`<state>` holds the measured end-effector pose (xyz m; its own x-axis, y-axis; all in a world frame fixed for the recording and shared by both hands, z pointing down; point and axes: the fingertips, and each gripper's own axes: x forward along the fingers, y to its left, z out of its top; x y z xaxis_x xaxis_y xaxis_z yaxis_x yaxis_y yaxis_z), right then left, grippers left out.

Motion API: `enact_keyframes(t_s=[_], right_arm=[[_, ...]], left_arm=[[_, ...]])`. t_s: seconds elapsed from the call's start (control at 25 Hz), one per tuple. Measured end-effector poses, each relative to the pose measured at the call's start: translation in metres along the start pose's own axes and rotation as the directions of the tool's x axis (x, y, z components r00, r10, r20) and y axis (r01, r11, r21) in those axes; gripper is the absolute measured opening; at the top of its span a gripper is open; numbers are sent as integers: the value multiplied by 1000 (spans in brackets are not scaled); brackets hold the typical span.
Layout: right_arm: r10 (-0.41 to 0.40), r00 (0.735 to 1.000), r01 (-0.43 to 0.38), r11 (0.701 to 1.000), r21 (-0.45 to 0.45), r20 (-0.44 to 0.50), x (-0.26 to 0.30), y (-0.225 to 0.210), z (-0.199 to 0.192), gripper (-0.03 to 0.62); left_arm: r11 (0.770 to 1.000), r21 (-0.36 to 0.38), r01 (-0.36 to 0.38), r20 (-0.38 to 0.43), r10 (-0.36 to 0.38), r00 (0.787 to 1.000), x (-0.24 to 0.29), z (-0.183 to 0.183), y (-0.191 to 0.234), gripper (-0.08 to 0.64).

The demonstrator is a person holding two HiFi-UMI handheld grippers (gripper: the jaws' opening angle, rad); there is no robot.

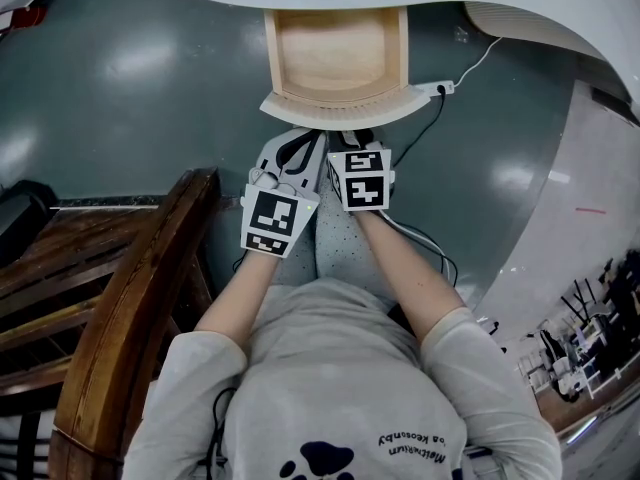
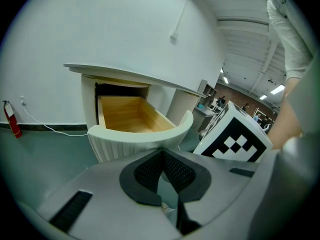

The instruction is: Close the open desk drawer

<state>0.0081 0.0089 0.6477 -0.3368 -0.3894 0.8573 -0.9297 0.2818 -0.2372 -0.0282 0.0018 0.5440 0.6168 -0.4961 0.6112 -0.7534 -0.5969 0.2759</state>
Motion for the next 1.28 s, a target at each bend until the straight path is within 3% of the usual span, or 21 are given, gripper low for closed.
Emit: enact_keyframes(t_s=[1.28], right_arm=[[16,1000,-17,1000,-26,-19,16,-7,44,110]], left_arm=[[1000,-2,-27,13,27,1000,19,32,31,7]])
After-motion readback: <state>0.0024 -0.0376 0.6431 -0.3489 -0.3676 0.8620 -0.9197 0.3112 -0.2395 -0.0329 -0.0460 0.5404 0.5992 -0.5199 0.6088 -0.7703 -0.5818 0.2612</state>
